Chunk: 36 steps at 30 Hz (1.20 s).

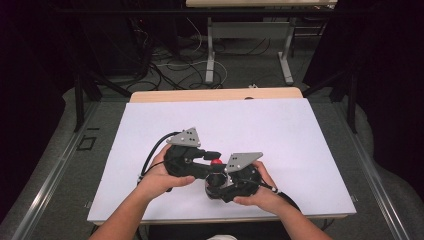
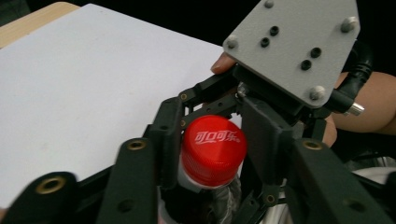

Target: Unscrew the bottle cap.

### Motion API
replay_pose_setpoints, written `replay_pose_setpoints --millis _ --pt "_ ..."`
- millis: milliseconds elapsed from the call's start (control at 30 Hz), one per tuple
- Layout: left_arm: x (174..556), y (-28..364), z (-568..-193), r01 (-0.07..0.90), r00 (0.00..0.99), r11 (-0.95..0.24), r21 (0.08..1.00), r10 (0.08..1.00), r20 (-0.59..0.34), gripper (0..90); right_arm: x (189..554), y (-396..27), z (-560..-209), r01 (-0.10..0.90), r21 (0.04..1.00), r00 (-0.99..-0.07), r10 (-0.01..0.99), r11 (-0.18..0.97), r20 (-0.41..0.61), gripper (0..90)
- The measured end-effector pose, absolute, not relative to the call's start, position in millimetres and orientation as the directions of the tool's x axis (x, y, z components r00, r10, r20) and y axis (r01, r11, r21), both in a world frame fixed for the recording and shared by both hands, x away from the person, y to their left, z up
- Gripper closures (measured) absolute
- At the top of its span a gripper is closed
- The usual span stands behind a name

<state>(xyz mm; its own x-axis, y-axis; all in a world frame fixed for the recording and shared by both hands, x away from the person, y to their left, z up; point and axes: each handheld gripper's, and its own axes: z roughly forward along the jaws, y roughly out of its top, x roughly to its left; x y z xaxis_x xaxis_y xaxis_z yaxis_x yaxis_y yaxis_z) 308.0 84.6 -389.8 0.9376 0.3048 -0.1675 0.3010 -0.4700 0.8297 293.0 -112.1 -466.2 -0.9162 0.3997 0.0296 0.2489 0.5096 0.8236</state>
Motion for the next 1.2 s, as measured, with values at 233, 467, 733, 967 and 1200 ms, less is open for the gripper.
replay_pose_setpoints --millis 233,467,733,967,1200 --pt "299.4 77.6 -389.7 0.326 0.901 -0.45 0.831 0.415 -0.128 61.3 294.5 -112.7 -466.4 0.275 0.816 -0.901 0.434 0.509 0.033 29.6" --pt "279.0 62.0 -391.3 0.401 0.774 -0.379 0.834 0.627 -0.087 61.6 295.3 -111.7 -468.0 0.298 0.81 -0.878 0.478 0.504 0.025 29.6" --pt "279.3 63.4 -390.3 0.397 0.779 -0.378 0.837 0.621 -0.088 55.4 296.7 -113.4 -470.3 0.296 0.818 -0.883 0.469 0.494 0.036 29.5" --pt "290.5 83.6 -380.9 0.352 0.87 -0.406 0.843 0.475 -0.135 49.0 298.6 -117.1 -468.7 0.291 0.818 -0.899 0.434 0.496 0.057 29.5" --pt "302.7 91.0 -385.8 0.319 0.922 -0.448 0.836 0.352 -0.163 50.9 297.5 -115.6 -469.1 0.281 0.824 -0.907 0.418 0.492 0.06 29.5"
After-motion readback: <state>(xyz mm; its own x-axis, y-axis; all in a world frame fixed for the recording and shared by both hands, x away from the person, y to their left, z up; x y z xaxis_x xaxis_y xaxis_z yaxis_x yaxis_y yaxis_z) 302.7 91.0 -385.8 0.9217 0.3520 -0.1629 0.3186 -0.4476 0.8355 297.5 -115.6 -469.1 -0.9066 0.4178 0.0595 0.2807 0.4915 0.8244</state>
